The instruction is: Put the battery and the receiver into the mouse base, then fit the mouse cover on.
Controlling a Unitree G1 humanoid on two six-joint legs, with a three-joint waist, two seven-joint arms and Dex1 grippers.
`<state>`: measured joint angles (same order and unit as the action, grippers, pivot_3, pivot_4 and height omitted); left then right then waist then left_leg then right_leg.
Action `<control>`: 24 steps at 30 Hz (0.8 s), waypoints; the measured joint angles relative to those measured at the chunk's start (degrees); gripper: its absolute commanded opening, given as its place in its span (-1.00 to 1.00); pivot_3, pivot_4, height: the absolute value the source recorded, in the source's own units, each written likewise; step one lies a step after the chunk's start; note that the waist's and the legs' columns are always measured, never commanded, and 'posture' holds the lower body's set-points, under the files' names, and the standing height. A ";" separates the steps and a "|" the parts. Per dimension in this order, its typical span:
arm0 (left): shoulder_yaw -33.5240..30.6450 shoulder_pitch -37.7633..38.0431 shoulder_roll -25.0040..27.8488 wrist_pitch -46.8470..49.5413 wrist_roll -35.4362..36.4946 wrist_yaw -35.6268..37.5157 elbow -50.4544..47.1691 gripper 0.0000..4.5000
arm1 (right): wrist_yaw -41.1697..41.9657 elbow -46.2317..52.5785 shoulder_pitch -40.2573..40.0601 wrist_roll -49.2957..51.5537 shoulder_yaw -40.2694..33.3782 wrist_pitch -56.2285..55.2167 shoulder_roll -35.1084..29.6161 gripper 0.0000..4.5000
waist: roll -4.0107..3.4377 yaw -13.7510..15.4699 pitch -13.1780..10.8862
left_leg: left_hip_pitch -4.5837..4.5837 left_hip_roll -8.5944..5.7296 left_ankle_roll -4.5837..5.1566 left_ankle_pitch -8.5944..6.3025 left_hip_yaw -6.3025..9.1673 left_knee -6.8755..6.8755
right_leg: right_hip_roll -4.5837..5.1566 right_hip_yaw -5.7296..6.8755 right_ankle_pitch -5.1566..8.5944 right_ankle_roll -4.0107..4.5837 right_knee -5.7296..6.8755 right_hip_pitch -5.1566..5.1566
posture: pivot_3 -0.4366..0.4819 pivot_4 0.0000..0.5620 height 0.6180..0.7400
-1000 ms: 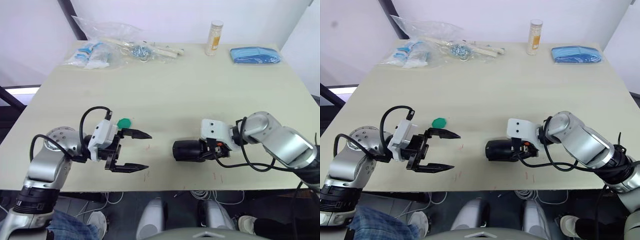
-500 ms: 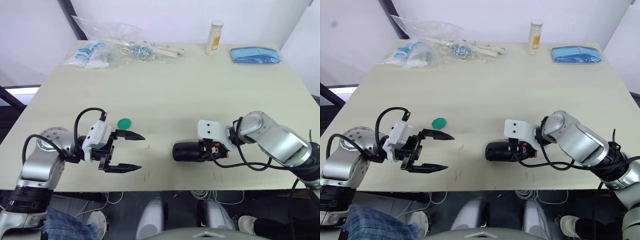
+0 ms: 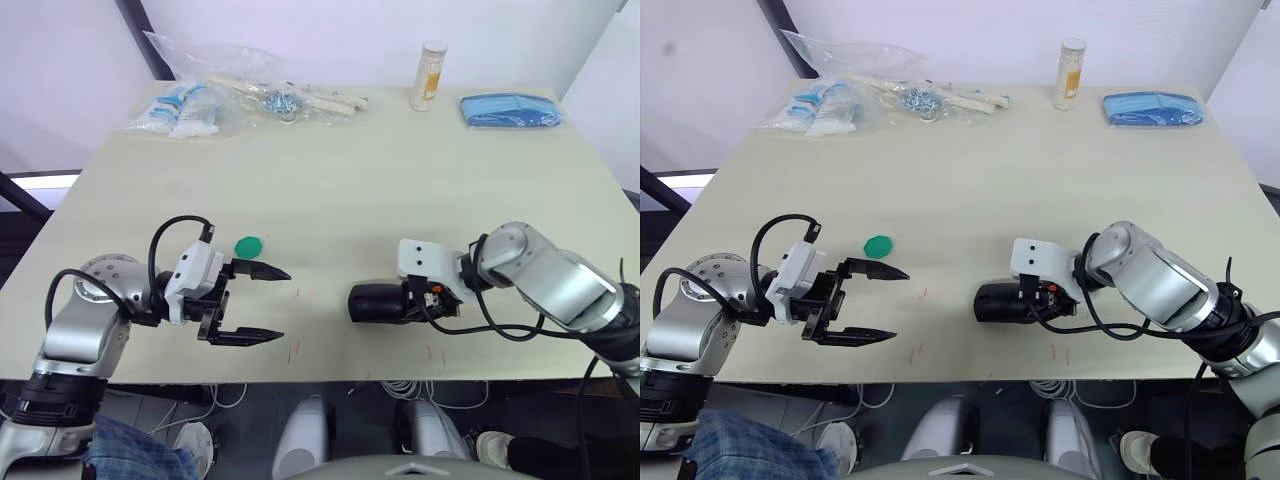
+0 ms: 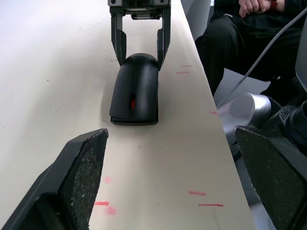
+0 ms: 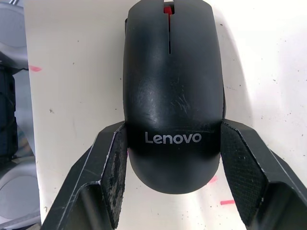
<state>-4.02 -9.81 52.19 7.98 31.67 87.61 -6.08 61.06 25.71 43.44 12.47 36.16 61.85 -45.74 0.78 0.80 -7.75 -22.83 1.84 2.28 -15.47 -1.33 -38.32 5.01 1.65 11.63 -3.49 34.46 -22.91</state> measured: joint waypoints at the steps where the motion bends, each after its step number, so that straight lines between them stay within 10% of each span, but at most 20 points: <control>1: 0.00 0.05 0.00 -0.04 0.00 0.00 0.01 1.00 | 0.18 -0.25 0.35 0.00 0.37 -0.20 0.00 0.02 | 0.00 0.00 0.00 | 0.00 0.00 0.00 0.00 0.00 0.00 | 0.00 0.00 0.00 0.00 0.00 0.00 | -0.05 -0.47 1.00; 23: 0.05 1.22 -0.68 -2.02 -0.67 0.00 0.54 1.00 | 1.64 -3.09 1.80 -0.83 2.21 -2.22 0.37 0.02 | 0.01 -0.05 0.00 | 0.00 0.01 0.00 0.00 -0.01 0.01 | 0.00 0.01 0.00 0.00 0.00 -0.01 | -0.05 -0.47 1.00; 24: 0.05 1.22 -0.68 -2.11 -0.67 0.00 0.55 1.00 | 1.66 -3.11 1.80 -0.83 2.21 -2.25 0.38 0.37 | 0.01 -0.03 0.00 | 0.00 0.01 0.00 0.00 -0.01 0.01 | 0.00 0.01 0.00 0.00 0.00 -0.01 | -0.05 -0.47 1.00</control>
<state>-3.98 -8.59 51.51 5.87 31.00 87.61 -5.53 62.72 22.60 45.24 11.64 38.37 59.59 -45.36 0.79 0.76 -7.74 -22.83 1.86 2.28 -15.47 -1.34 -38.31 5.01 1.65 11.63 -3.49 34.46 -22.92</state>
